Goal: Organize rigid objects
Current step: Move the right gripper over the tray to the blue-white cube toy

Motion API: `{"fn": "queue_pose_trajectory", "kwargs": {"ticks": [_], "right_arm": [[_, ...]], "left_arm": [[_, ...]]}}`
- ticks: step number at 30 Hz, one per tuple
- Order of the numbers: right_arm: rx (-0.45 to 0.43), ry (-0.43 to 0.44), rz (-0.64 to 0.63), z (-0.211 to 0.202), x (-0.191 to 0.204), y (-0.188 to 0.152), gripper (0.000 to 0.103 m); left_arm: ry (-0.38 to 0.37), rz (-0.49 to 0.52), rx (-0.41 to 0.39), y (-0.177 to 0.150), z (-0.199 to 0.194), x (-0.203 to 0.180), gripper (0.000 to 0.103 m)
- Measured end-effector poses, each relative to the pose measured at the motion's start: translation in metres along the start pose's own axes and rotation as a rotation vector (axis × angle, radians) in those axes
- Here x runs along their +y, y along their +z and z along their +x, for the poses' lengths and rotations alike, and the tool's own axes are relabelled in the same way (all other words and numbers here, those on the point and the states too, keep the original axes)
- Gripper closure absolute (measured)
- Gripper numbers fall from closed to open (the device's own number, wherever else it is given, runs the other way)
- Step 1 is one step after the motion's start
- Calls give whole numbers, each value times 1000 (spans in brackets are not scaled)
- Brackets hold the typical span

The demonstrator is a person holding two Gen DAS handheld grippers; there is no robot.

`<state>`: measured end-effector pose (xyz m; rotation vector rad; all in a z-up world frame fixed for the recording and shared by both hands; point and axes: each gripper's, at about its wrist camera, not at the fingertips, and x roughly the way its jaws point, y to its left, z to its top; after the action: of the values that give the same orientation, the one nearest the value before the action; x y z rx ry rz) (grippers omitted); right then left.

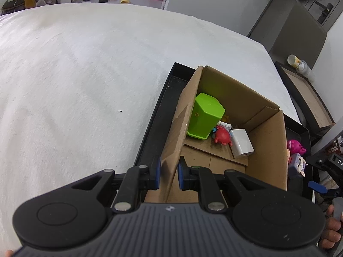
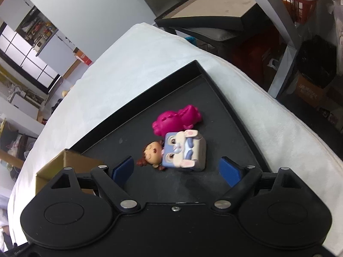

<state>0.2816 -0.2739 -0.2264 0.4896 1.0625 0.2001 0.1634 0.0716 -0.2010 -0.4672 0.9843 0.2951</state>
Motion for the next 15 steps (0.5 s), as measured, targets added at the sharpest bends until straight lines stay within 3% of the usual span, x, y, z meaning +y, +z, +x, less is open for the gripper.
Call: {"fn": "queue_pose_trajectory", "kwargs": {"ticks": [11, 13, 15], "right_arm": [[8, -64, -92, 23, 6, 2, 25], [25, -74, -89, 28, 5, 2, 32], [38, -77, -88, 30, 5, 1, 49]], "left_arm": [[53, 12, 13, 2, 2, -11, 88], [59, 14, 15, 2, 2, -12, 88], [64, 12, 17, 3, 2, -13, 88]]}}
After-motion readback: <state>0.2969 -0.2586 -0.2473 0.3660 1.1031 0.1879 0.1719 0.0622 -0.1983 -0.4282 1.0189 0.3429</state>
